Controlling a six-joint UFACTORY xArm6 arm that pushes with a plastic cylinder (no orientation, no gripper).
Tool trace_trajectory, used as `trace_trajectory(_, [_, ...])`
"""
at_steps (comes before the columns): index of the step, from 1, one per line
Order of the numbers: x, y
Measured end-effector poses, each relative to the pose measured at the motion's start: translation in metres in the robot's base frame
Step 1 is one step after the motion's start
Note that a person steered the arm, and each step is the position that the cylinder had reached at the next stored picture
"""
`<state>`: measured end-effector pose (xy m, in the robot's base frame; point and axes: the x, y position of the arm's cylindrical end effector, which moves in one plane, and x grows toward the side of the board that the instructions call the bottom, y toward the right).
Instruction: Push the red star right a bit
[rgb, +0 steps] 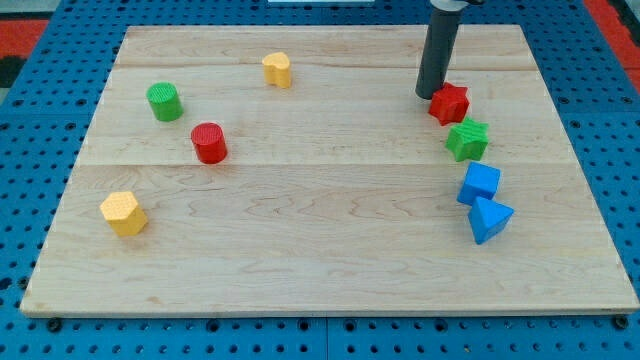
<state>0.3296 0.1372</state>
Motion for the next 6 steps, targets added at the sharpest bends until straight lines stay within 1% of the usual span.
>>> trace_trajectory(1, [-0.029,-0.002])
trace_trajectory(2, [-0.068,-0.044])
trace_trajectory(3, [-0.019,-0.116])
trace_trajectory(4, [0.041,-0.112])
trace_trajectory(6, [0.009,-0.028])
